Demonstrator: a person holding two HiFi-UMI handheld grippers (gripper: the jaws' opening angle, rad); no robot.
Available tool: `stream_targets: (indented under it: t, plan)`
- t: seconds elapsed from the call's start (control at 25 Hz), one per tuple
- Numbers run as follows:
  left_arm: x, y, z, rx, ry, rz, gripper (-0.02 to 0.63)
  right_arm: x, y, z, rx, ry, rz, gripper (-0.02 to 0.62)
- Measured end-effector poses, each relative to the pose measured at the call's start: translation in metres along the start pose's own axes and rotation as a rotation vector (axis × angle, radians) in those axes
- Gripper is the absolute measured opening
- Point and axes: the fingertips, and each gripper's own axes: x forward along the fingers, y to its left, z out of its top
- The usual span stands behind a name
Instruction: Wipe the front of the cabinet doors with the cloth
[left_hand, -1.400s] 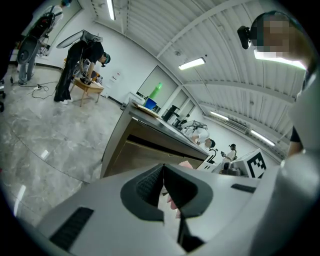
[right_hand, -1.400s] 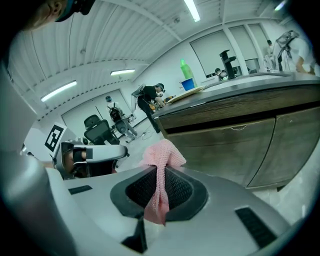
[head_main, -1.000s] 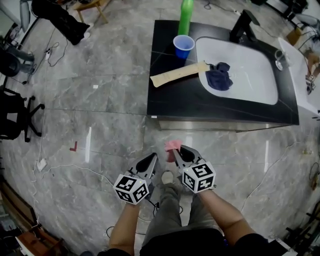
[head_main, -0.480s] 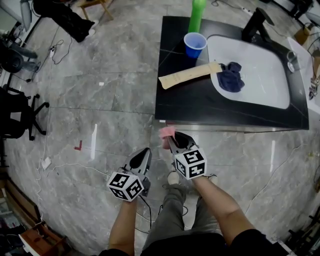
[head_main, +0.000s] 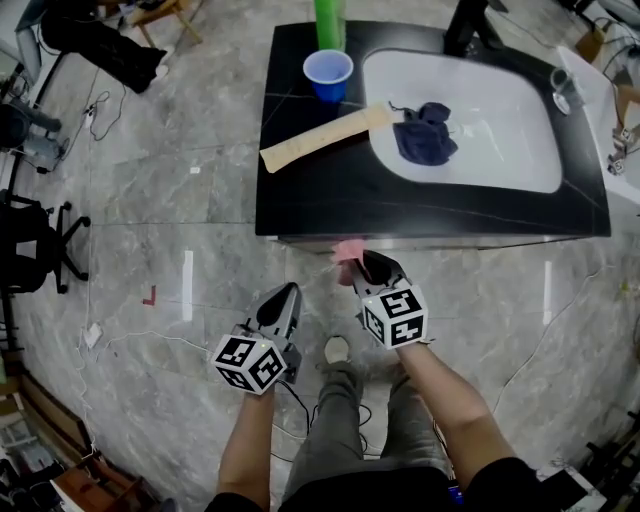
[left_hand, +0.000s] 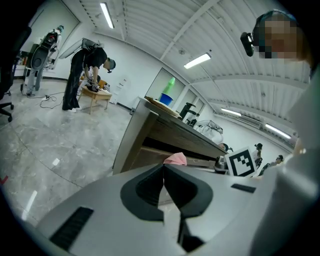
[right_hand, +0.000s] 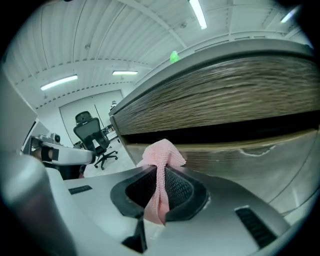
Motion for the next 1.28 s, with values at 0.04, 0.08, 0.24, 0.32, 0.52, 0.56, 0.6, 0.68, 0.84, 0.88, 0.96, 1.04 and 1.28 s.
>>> stream_targets:
  t: [0.04, 0.08, 0.24, 0.32, 0.52, 0.56, 0.6, 0.68, 0.84, 0.88, 0.96, 1.04, 1.28]
  plan:
    - [0.006, -0.010, -0.003, 0.002, 0.005, -0.010, 0.009, -0.006, -0.009, 0.000, 0.001, -0.002, -0.007, 0.052]
    - [0.011, -0.020, -0.006, 0.004, 0.010, -0.019, 0.009, -0.012, -0.017, 0.000, 0.002, -0.005, -0.012, 0.054]
    - [0.036, -0.056, -0.018, 0.014, 0.028, -0.052, 0.009, -0.037, -0.048, 0.002, -0.004, -0.017, -0.027, 0.054]
    - [0.049, -0.071, -0.024, 0.012, 0.032, -0.059, 0.009, -0.048, -0.064, 0.003, -0.006, -0.021, -0.034, 0.054]
    - [0.080, -0.108, -0.039, 0.005, 0.039, -0.078, 0.009, -0.078, -0.111, -0.003, -0.013, -0.021, -0.066, 0.054]
    - [0.087, -0.117, -0.041, 0.009, 0.042, -0.084, 0.009, -0.084, -0.121, -0.004, -0.014, -0.019, -0.074, 0.054]
    - [0.093, -0.125, -0.043, 0.015, 0.044, -0.090, 0.009, -0.091, -0.130, -0.005, -0.015, -0.017, -0.082, 0.054]
    - [0.103, -0.139, -0.046, 0.024, 0.044, -0.100, 0.009, -0.103, -0.149, -0.008, -0.013, -0.016, -0.099, 0.054]
    - [0.121, -0.164, -0.052, 0.038, 0.037, -0.108, 0.009, -0.126, -0.183, -0.012, 0.004, -0.018, -0.137, 0.054]
    - [0.124, -0.169, -0.053, 0.039, 0.035, -0.112, 0.009, -0.131, -0.190, -0.013, 0.012, -0.021, -0.147, 0.054]
    - [0.127, -0.178, -0.056, 0.041, 0.032, -0.123, 0.009, -0.139, -0.199, -0.016, 0.034, -0.025, -0.163, 0.052]
    - [0.127, -0.184, -0.059, 0.043, 0.032, -0.129, 0.009, -0.145, -0.198, -0.019, 0.046, -0.023, -0.161, 0.054]
    - [0.121, -0.171, -0.060, 0.026, 0.037, -0.102, 0.009, -0.142, -0.164, -0.026, 0.018, -0.005, -0.107, 0.054]
